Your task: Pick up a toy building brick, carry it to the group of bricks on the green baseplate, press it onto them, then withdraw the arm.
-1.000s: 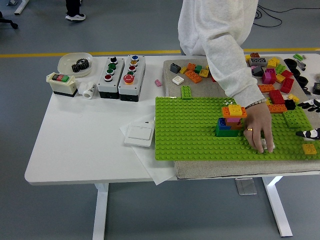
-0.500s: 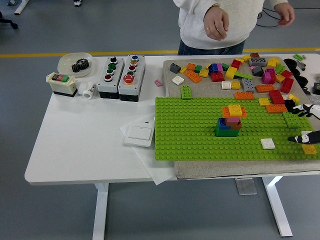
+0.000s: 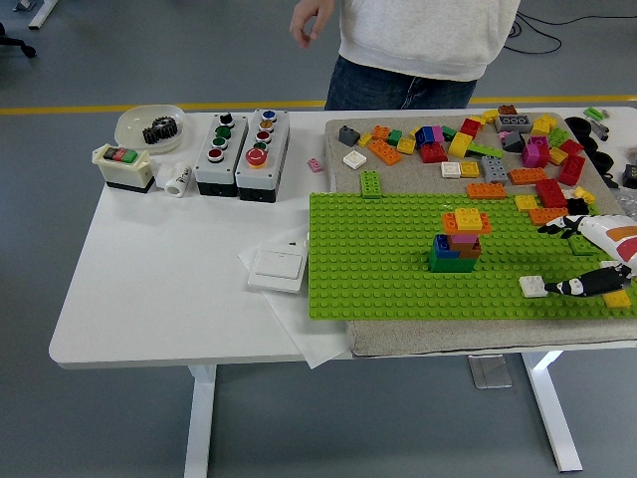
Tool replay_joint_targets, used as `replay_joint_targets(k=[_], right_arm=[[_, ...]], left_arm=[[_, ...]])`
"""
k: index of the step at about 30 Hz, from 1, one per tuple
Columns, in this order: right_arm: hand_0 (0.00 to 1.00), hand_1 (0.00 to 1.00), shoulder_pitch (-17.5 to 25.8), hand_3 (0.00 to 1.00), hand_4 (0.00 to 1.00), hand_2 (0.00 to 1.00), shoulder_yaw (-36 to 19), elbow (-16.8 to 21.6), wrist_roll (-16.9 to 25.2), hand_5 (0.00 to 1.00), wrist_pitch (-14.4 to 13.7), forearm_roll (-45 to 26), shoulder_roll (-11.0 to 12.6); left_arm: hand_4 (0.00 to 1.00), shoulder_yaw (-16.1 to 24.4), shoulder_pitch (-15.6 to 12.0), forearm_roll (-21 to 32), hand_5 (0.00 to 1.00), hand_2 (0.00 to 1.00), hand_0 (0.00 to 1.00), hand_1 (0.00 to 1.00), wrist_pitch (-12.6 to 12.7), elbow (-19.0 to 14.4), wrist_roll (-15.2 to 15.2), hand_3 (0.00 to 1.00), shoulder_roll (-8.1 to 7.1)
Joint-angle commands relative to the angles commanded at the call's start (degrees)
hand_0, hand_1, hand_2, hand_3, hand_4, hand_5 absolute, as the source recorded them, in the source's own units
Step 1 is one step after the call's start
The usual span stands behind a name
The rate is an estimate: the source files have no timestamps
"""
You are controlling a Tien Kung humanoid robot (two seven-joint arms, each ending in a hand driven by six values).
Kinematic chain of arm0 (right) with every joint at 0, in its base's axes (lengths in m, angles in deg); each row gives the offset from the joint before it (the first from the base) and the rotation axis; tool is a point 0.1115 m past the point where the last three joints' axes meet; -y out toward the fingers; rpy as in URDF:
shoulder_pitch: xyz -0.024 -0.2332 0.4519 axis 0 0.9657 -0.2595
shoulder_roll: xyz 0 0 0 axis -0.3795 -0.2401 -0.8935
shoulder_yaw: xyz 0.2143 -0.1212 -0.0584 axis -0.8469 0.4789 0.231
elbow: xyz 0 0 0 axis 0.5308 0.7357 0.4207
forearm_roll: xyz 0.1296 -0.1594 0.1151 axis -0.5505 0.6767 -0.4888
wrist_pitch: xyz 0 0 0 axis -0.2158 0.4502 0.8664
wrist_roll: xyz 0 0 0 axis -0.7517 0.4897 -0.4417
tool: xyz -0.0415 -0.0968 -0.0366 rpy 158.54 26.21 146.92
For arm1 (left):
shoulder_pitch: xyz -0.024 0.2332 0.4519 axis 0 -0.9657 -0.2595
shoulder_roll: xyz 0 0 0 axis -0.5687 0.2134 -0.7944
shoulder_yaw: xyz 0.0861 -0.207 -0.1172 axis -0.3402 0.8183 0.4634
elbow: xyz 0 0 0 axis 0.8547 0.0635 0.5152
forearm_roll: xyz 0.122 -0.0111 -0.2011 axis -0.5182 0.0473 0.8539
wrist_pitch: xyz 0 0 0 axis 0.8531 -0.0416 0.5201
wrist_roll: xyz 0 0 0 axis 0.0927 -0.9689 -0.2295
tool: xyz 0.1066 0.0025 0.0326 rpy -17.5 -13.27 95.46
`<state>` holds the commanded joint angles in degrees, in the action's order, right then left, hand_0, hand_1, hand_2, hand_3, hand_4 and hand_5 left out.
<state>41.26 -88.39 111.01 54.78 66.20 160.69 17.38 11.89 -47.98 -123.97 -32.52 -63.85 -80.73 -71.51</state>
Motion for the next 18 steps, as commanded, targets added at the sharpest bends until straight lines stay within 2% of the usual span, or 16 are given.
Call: replay_joint_targets(k=[6,18], right_arm=[[0.65,0.628,-1.2,0.721,0.969,0.692,2.4,0.2,-0.5,0.357,-0.3,0.7,-0.4],[0.602,0.607,-3.2,0.663,0.942,0.667,4.6,-4.1,-1.8,0.345,1.4,1.1,-3.4]], left_arm=[[0.677,-0.1,0.1,0.0,0.602,0.805,0.816,0.803,-0.1,0.0,0.0,0.601,-0.08],[0.677,-0.3,0.1,0.0,0.602,0.806,0.816,0.803,-0.3,-0.1,0.1,0.602,-0.14]])
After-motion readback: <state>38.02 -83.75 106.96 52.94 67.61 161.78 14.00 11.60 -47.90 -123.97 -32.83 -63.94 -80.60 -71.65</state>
